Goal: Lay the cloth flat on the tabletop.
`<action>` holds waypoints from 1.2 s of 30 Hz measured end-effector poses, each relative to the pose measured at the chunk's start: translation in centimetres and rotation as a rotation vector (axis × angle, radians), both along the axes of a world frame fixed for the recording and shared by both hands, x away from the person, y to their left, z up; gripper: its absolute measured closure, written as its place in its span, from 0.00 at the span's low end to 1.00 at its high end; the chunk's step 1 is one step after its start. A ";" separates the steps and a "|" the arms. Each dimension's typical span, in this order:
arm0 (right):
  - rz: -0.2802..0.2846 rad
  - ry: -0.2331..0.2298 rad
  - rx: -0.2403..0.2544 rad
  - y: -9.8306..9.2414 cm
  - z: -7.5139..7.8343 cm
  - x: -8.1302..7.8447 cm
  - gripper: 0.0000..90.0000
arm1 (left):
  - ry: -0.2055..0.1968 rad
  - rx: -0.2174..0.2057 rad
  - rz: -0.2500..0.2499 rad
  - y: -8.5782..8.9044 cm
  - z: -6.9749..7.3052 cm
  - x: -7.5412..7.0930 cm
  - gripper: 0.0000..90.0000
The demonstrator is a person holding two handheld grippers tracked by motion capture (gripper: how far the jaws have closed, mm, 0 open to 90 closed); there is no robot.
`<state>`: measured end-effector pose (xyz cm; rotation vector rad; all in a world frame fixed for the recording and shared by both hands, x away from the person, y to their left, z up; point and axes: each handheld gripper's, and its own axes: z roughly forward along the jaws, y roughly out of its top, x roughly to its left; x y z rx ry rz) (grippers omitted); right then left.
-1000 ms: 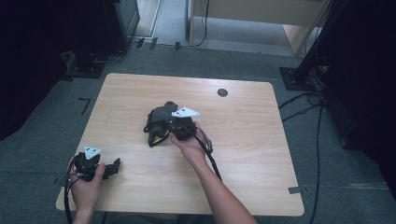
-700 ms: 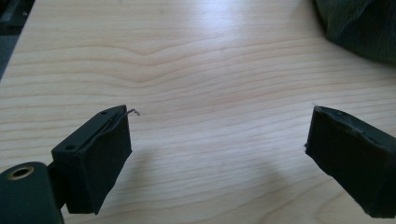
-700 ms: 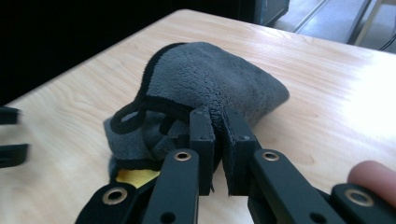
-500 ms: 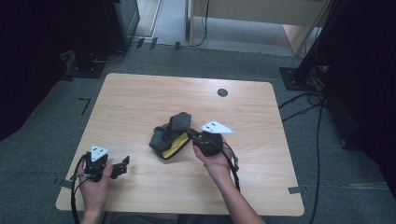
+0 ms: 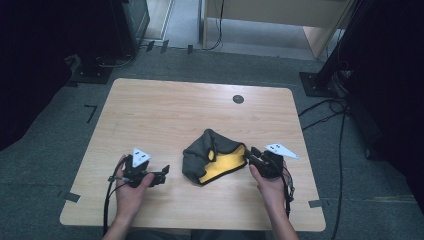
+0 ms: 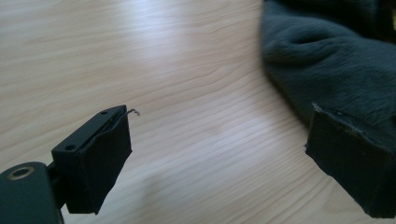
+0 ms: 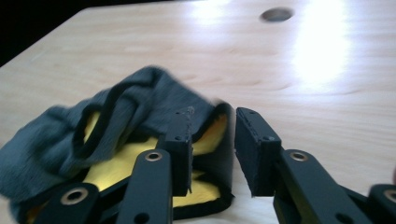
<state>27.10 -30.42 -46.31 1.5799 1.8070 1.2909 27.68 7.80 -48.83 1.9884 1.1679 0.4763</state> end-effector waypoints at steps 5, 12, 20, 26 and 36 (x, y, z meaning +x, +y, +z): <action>0.040 -0.014 -0.049 1.2 -0.3 0.7 0.55 | 0.016 0.001 -0.081 -3.3 -1.0 0.5 0.07; 0.029 0.100 -0.139 2.2 -3.1 3.3 0.58 | 0.016 0.013 -0.179 -5.7 -2.2 0.1 0.22; 0.049 0.145 -0.265 2.8 -5.3 4.2 0.74 | 0.029 -0.008 -0.184 -5.8 -2.3 0.3 0.76; 0.039 0.145 -0.254 2.7 -5.3 2.9 0.98 | 0.060 -0.008 -0.147 -4.1 -2.2 1.0 0.90; 0.127 0.211 -0.261 3.9 -4.7 -2.7 0.98 | 0.041 0.005 -0.217 -1.6 -2.5 0.2 0.87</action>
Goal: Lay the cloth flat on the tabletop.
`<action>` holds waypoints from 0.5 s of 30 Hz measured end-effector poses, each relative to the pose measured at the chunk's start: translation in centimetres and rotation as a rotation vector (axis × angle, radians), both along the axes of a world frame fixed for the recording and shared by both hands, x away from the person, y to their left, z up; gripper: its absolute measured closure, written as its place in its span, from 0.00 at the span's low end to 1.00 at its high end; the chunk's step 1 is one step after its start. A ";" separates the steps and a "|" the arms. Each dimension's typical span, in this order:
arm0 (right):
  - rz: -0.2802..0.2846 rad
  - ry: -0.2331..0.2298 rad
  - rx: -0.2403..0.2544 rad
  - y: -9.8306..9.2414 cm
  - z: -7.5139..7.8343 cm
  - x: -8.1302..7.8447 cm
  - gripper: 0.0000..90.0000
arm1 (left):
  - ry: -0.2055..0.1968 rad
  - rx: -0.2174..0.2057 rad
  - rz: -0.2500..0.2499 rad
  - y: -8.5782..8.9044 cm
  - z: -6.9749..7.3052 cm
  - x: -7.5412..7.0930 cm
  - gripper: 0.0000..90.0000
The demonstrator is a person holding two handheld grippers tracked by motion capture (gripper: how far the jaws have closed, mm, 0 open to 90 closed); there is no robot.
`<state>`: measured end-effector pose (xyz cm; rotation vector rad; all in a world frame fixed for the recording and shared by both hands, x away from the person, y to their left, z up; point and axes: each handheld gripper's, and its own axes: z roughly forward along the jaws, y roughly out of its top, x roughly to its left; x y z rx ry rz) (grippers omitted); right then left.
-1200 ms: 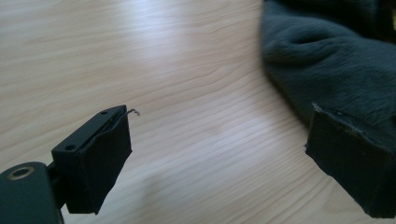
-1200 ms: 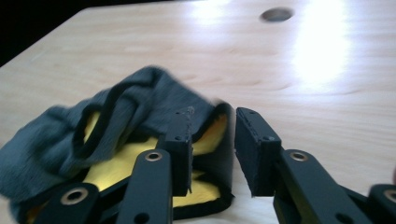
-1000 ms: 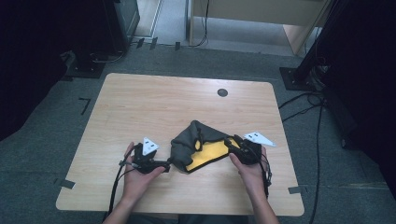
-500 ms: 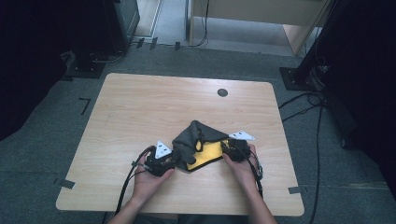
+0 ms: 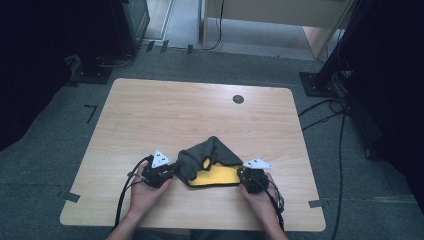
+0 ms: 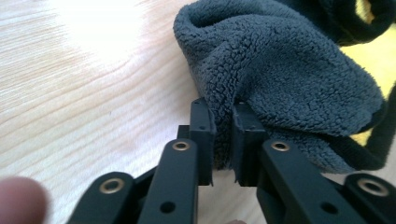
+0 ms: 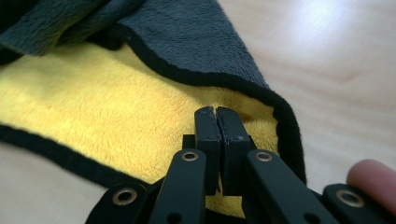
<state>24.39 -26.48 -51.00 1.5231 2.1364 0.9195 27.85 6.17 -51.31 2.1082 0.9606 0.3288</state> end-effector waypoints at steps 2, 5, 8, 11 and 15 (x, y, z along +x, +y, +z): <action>0.008 0.004 -0.001 0.0 0.0 -0.4 0.96 | -0.005 -0.005 -0.003 0.1 -0.1 -0.2 0.75; 0.027 -0.120 0.082 0.2 1.6 -0.9 0.77 | 0.007 -0.047 0.022 0.4 -0.2 -0.1 0.64; 0.107 -0.201 0.139 1.7 3.1 -0.2 0.63 | 0.014 -0.072 0.042 0.7 -0.3 0.1 0.63; 0.241 -0.151 0.210 3.8 3.6 1.0 0.47 | 0.001 -0.066 0.042 0.6 -0.3 -0.1 0.66; 0.293 -0.130 0.176 6.1 3.1 1.9 0.47 | -0.003 -0.061 0.042 0.5 -0.3 -0.1 0.68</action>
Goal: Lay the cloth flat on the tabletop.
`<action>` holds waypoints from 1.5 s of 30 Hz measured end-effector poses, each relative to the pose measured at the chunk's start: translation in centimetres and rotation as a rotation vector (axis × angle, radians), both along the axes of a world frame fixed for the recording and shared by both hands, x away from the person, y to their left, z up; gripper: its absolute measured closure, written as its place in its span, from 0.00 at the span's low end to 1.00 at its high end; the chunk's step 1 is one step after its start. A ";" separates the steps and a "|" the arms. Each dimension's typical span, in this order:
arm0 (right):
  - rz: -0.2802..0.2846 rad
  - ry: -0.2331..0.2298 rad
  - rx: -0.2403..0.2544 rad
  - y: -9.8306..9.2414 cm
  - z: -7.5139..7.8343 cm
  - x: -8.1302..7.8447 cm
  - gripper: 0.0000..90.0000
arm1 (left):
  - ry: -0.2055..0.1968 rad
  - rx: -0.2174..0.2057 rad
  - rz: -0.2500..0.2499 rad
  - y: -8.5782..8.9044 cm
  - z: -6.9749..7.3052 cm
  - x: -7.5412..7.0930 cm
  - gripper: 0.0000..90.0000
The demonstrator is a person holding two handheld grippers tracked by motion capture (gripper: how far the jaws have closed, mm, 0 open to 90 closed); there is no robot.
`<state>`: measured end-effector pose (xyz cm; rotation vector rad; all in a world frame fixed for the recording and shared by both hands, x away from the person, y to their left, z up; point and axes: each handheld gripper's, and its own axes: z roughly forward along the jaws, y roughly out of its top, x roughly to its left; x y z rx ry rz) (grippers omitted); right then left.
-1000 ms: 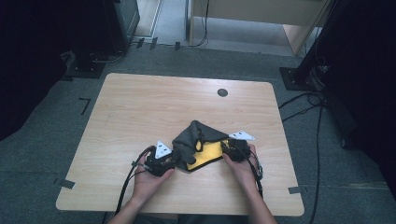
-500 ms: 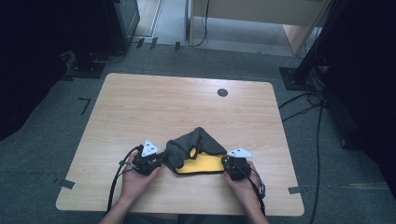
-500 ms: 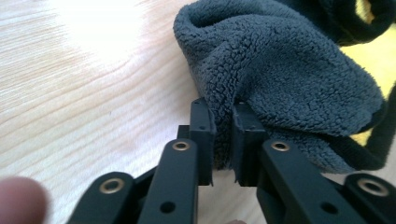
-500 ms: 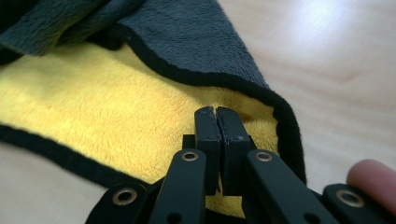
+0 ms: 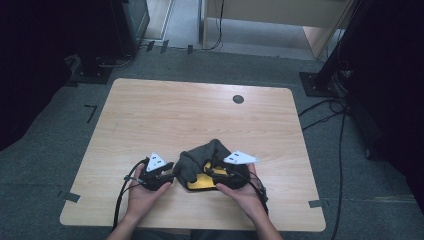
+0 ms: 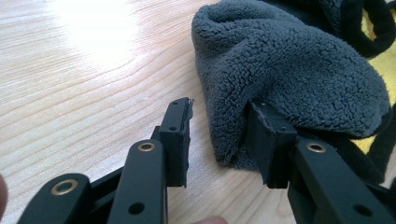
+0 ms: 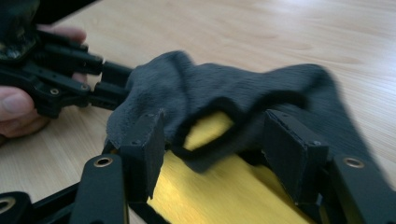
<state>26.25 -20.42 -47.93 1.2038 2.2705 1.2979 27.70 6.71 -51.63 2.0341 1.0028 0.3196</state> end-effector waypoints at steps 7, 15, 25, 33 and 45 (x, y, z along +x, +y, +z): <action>-0.134 -0.016 -0.008 0.2 -0.4 3.8 0.95 | 0.006 -0.001 0.006 0.0 0.0 0.1 0.69; -0.538 -0.052 0.132 -7.1 2.7 12.4 0.72 | 0.010 -0.005 0.034 0.1 0.0 0.1 0.61; -0.355 0.020 0.088 -6.4 -0.4 5.8 0.66 | -0.145 -0.076 0.044 -0.4 2.2 -1.7 0.61; -0.183 0.041 0.010 -2.6 -2.6 2.9 0.62 | -0.107 0.125 -0.053 -6.1 0.4 -1.9 0.40; -0.280 0.059 -0.021 -4.0 -2.7 3.9 0.94 | 0.041 -0.066 0.087 1.2 1.3 1.1 0.86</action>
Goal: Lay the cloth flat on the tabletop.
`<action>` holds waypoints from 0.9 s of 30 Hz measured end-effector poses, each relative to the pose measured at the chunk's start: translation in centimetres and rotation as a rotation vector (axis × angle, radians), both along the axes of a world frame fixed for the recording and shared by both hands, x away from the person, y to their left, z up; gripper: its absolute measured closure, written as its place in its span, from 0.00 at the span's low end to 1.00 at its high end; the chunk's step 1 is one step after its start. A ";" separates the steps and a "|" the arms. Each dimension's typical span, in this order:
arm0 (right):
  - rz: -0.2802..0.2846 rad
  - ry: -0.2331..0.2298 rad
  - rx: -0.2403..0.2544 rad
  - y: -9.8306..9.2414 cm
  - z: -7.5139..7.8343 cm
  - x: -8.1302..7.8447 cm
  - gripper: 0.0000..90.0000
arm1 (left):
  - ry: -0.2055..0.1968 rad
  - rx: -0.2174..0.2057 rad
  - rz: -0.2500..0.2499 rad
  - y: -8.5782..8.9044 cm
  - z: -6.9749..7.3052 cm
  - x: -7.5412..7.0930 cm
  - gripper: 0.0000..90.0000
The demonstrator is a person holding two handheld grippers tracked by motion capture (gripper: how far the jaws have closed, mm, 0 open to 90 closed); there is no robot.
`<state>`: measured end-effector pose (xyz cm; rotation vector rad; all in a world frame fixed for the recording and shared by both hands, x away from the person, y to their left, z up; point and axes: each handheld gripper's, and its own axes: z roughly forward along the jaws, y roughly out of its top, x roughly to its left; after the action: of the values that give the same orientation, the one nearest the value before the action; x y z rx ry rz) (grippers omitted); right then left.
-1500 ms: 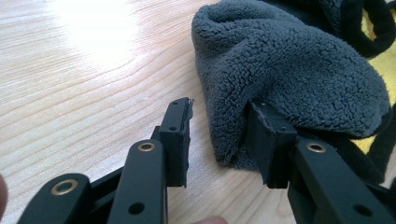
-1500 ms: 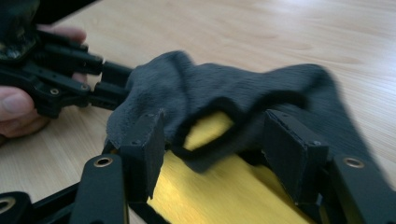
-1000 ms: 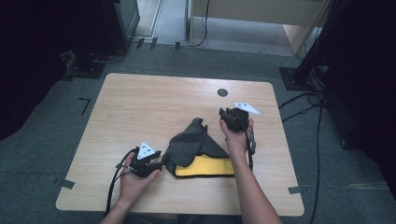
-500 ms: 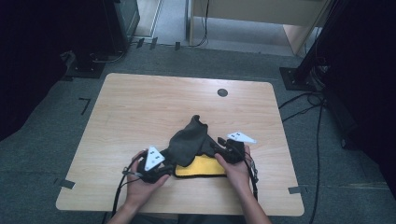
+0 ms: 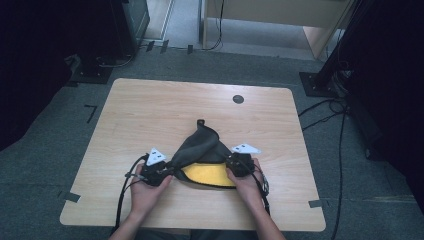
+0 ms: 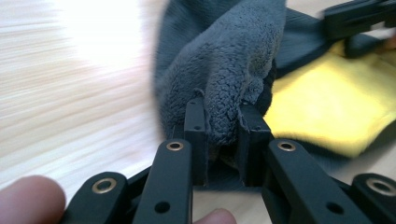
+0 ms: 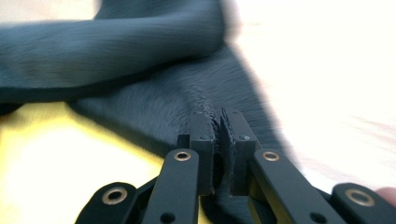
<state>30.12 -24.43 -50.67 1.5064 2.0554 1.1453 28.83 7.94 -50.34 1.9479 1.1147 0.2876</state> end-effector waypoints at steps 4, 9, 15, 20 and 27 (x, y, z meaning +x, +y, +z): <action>-0.209 -0.039 0.127 -5.3 0.8 0.2 0.94 | 0.031 -0.049 0.069 3.0 -0.1 0.4 0.82; -0.326 -0.026 0.137 -7.7 0.2 -0.1 0.88 | 0.056 -0.064 0.137 5.3 -0.4 0.1 0.72; -0.196 -0.076 0.154 -6.8 1.2 -0.6 0.71 | 0.012 -0.110 0.163 5.9 0.1 -0.1 0.55; 0.021 0.003 0.084 -1.1 1.2 -1.4 0.57 | 0.000 -0.114 0.143 5.1 -0.1 0.0 0.53; -0.068 0.061 -0.024 2.3 -0.7 -2.7 0.49 | 0.029 -0.072 0.149 5.8 -0.3 0.2 0.79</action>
<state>27.46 -22.14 -51.38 1.6049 2.0334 1.0580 29.00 13.75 -50.61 1.8140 1.2751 0.2960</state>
